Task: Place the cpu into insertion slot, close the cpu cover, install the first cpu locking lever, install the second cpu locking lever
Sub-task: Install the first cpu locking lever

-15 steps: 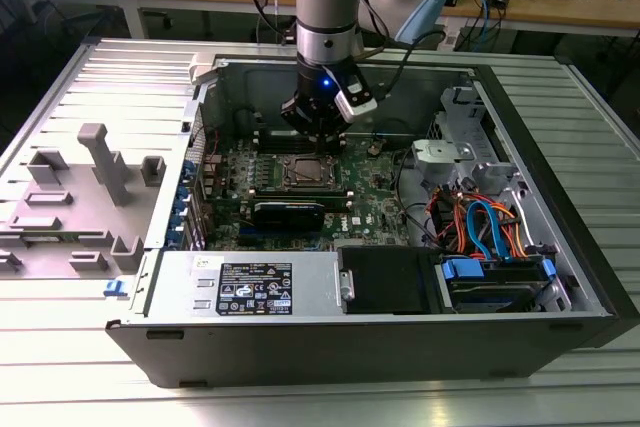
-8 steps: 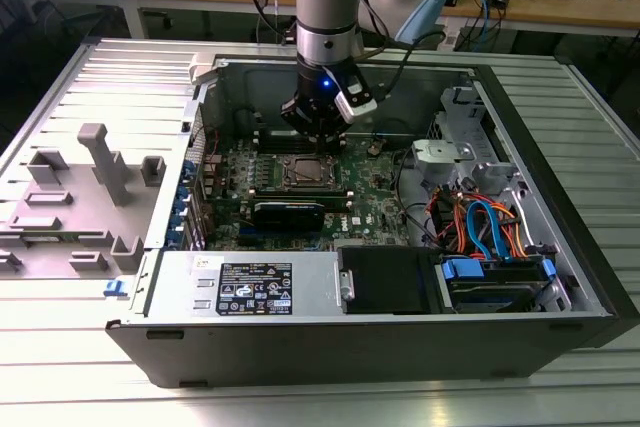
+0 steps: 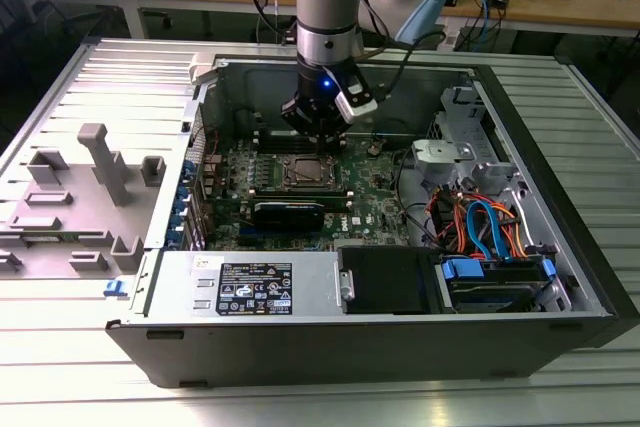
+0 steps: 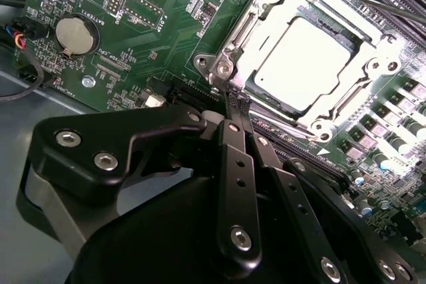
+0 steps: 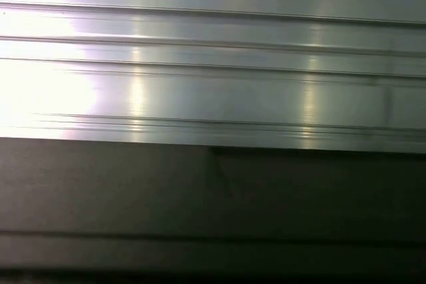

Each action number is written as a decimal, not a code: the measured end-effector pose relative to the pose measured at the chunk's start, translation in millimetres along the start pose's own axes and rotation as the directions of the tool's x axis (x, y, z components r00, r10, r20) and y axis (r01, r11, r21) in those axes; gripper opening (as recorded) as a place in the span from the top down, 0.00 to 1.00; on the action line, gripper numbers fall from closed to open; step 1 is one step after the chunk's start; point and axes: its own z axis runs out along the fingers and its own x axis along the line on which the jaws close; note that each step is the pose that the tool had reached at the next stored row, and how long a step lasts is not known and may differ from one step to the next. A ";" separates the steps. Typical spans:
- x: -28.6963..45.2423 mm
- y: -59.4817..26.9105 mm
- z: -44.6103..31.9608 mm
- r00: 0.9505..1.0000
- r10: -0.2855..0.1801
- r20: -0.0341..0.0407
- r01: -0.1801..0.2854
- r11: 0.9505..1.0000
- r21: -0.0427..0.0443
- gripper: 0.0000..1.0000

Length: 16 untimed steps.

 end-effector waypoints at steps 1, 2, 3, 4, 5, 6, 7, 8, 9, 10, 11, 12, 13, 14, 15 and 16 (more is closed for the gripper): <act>0.0 -0.2 0.1 1.000 0.000 0.000 0.000 1.000 0.000 0.89; -0.1 -0.4 0.1 1.000 0.000 0.000 0.000 1.000 0.001 0.89; -0.2 -0.7 0.2 1.000 0.000 0.000 0.000 1.000 0.002 0.89; -0.3 -0.9 0.2 1.000 0.000 0.000 0.000 1.000 0.002 0.89; -0.3 -1.2 0.4 1.000 0.000 0.000 0.000 1.000 0.003 0.89; -0.4 -1.4 0.4 1.000 0.000 0.000 0.000 1.000 0.004 0.89; -0.4 -1.5 0.5 1.000 0.000 0.000 0.000 1.000 0.004 0.89; -0.4 -1.6 0.6 1.000 0.000 0.000 0.000 1.000 0.005 0.89; -0.5 -1.8 0.6 1.000 0.000 0.000 0.000 1.000 0.005 0.89; -0.5 -1.9 0.7 1.000 0.000 0.000 0.000 1.000 0.006 0.89; -0.5 -2.0 0.8 1.000 0.000 0.000 0.000 1.000 0.007 0.89; -0.6 -2.0 0.9 1.000 0.000 0.000 0.000 1.000 0.008 0.89; -0.6 -2.1 1.0 1.000 0.000 -0.001 0.000 1.000 0.009 0.89; -0.6 -2.1 1.0 1.000 0.000 -0.001 0.000 1.000 0.009 0.89; -0.6 -2.1 1.0 1.000 0.000 -0.001 0.000 1.000 0.009 0.89; -0.6 -2.2 1.0 1.000 0.000 0.000 0.000 1.000 0.009 0.89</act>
